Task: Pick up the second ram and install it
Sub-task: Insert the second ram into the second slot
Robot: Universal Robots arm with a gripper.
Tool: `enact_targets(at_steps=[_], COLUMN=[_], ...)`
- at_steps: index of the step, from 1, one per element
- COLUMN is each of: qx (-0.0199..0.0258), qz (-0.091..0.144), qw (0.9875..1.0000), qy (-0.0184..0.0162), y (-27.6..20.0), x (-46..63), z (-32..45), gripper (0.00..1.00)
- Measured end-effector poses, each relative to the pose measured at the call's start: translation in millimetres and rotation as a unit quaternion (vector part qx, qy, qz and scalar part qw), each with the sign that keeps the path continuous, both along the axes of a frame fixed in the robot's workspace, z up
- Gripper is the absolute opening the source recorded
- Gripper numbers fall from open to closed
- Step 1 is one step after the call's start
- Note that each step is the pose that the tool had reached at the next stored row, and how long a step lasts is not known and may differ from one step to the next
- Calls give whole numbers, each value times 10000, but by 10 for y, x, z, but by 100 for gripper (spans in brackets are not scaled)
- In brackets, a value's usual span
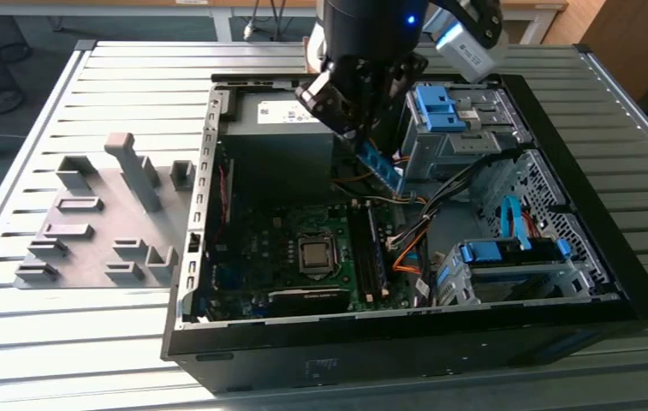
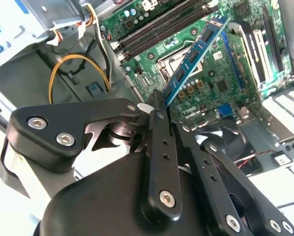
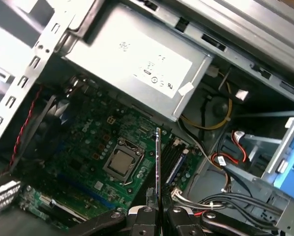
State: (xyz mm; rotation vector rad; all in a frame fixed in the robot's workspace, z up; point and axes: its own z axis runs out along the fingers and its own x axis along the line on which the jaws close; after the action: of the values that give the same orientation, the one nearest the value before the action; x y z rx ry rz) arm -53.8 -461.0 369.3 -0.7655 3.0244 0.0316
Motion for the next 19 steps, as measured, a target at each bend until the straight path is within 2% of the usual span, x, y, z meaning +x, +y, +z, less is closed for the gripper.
enact_targets(at_steps=[5, 9, 15, 19], qx=[-2, -4, -5, -8], qz=[-402, -728, -1201, -1522], qw=[9992, 9973, 9928, 9884], qy=[0, 0, 0, 0], y=[0, 0, 0, 0], x=[0, 0, 0, 0], z=[-5, -9, -17, -21], gripper=[14, 14, 14, 14])
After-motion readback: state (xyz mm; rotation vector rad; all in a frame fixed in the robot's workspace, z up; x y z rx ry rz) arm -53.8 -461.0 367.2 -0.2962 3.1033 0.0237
